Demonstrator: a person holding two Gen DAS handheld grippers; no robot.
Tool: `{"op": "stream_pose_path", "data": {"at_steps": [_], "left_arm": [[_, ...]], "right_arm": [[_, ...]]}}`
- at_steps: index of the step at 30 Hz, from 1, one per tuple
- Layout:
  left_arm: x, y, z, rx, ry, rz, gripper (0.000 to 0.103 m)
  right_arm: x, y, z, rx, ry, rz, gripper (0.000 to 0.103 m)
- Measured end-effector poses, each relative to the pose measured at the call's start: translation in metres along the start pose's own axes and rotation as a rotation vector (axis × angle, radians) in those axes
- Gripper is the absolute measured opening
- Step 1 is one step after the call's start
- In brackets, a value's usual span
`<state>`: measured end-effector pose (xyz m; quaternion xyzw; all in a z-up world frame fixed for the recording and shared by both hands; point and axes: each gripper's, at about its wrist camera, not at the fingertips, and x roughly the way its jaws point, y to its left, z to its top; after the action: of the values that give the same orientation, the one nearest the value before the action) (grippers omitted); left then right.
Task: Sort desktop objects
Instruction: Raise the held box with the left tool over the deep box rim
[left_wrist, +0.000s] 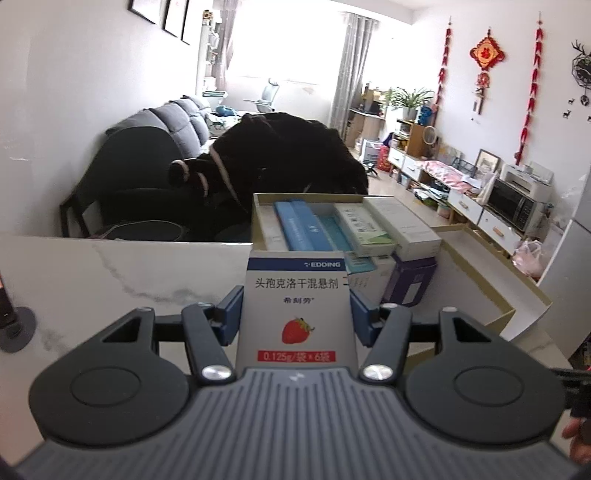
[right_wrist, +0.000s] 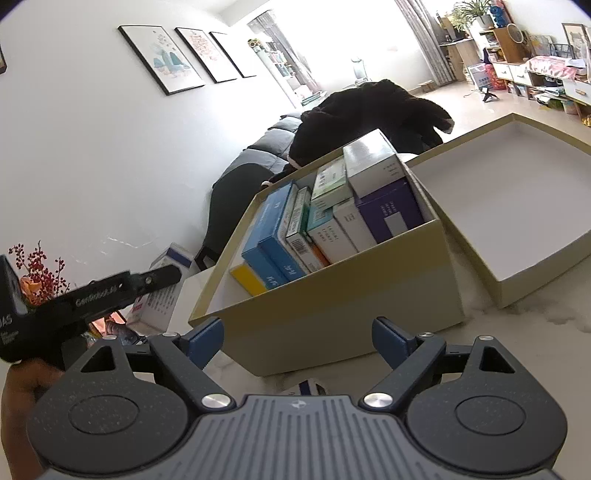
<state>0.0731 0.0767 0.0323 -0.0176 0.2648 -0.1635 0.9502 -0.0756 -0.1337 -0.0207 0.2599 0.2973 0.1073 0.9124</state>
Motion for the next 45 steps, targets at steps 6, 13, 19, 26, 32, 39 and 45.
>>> {"op": "stream_pose_path", "data": {"at_steps": [6,13,19,26,32,39,45], "left_arm": [[0.015,-0.008,0.007,0.0,0.019,-0.033,0.057],[0.04,-0.025,0.021,0.054,0.091,-0.132,0.057],[0.078,-0.041,0.036,0.151,0.219,-0.333,0.057],[0.121,-0.074,0.045,0.415,0.365,-0.403,0.057],[0.153,-0.097,0.043,0.522,0.463,-0.464,0.057],[0.183,-0.113,0.034,0.578,0.566,-0.533,0.057],[0.2,-0.118,0.025,0.584,0.639,-0.587,0.057]], "right_arm": [[-0.003,-0.005,0.002,0.006,-0.009,-0.009,0.089],[-0.002,-0.009,0.005,0.012,-0.01,-0.014,0.089],[-0.003,-0.015,0.007,0.019,-0.01,-0.023,0.089],[-0.002,-0.025,0.012,0.031,-0.013,-0.046,0.089],[0.004,-0.03,0.015,0.04,-0.008,-0.059,0.089],[0.005,-0.035,0.018,0.046,-0.016,-0.074,0.089],[0.008,-0.043,0.019,0.065,-0.013,-0.09,0.089]]}}
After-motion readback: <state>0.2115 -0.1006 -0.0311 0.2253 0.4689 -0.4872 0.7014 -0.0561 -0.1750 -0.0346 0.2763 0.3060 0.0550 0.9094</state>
